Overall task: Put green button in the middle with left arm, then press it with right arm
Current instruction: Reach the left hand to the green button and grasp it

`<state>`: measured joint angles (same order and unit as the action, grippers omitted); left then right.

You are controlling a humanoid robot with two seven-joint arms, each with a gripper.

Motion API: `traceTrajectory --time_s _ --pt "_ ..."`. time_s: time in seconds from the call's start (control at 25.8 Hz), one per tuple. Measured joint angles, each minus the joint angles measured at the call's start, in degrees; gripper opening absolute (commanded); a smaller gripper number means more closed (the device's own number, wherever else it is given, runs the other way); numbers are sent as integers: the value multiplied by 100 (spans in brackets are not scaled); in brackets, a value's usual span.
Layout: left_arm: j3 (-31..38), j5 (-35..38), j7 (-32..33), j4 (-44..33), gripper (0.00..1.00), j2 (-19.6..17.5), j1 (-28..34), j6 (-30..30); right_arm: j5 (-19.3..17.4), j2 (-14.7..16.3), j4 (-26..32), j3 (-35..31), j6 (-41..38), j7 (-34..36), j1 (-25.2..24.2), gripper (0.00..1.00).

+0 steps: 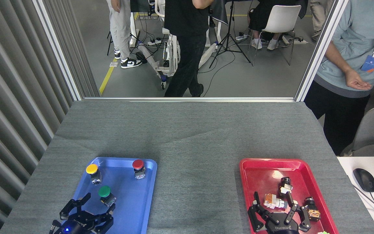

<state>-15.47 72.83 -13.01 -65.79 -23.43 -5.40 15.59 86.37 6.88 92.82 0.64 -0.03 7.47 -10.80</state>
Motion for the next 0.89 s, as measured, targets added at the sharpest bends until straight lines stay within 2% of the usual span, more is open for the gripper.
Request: traceTrajectory --time_s 0.19,0.43,0.62,0.89 --pt "-212 3 61 139 98 -3 -148 -2 44 7 -1 -15 -20 2 21 100" --pt "-258 2 72 249 96 0 -301 -10 50 107 -59 -13 -1 3 292 100" --pt "-263 -13 73 272 71 2 -367 -43 48 189 -82 3 12 11 332 100" --pt "-351 -34 73 367 65 5 -380 -62 61 211 -80 6 34 9 331 100"
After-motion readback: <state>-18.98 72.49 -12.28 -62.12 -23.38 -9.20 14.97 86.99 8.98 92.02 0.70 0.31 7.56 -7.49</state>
